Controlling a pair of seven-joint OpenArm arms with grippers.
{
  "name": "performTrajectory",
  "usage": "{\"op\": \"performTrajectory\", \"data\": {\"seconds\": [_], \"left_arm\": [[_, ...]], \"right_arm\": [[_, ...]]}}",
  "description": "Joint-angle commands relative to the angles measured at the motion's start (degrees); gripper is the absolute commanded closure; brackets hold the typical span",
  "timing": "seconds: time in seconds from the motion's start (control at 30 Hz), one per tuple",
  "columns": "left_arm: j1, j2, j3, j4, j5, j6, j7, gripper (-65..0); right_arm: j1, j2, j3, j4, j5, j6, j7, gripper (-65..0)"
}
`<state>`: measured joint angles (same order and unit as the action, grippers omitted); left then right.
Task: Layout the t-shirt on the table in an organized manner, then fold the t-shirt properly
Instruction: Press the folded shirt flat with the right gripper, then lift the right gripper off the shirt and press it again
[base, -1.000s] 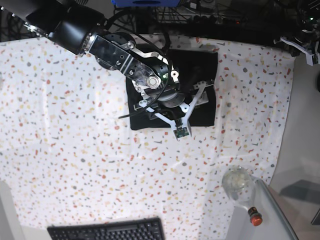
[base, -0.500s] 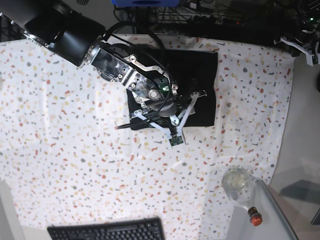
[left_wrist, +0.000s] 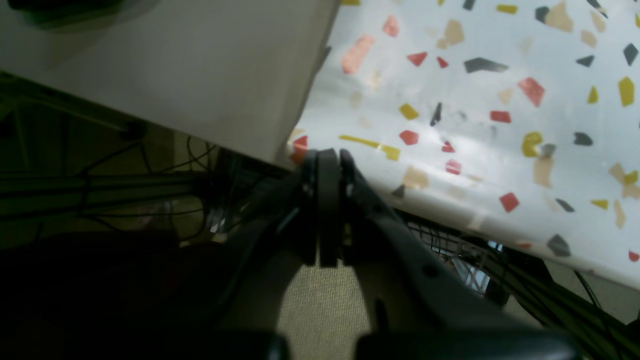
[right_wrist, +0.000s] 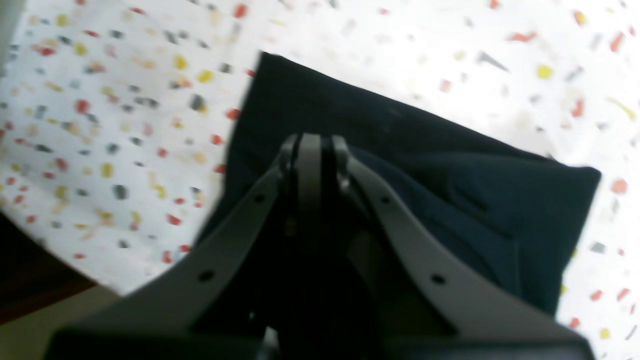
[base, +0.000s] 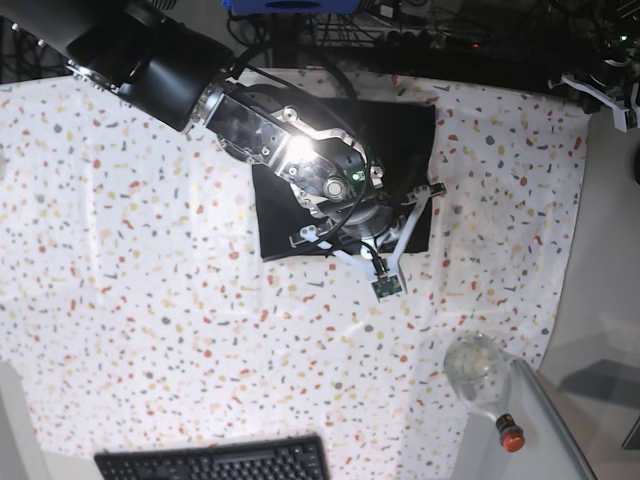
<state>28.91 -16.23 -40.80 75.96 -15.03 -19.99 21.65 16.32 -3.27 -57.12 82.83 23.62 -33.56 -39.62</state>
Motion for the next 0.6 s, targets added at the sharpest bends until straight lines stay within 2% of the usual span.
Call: {"op": "performTrajectory", "data": {"seconds": [0.0, 0.17, 0.3, 0.4, 0.57], "left_arm": [[0.41, -1.05, -0.39, 0.83, -0.40, -0.01, -1.03, 0.0], [0.41, -1.05, -0.39, 0.83, -0.40, -0.01, -1.03, 0.0], [0.50, -1.05, -0.39, 0.83, -0.40, -0.01, -1.03, 0.0], [0.50, -0.96, -0.30, 0.83, -0.40, -0.01, -1.03, 0.0], [0.41, -0.96, -0.30, 0.83, -0.40, -0.01, -0.95, 0.0]], "right_arm": [[1.93, -1.44, 0.11, 0.03, -0.63, 0.46, 1.51, 0.0], [4.30, -3.28, 0.11, -4.72, -0.54, 0.55, 1.86, 0.0], [4.91, -3.81, 0.46, -5.60, -0.36, 4.15, 4.58, 0.0], [4.91, -4.07, 0.29, -6.83, -0.28, 4.86, 5.90, 0.0], [5.00, -4.60, 0.11, -12.63, -0.28, 4.95, 13.99, 0.0]]}}
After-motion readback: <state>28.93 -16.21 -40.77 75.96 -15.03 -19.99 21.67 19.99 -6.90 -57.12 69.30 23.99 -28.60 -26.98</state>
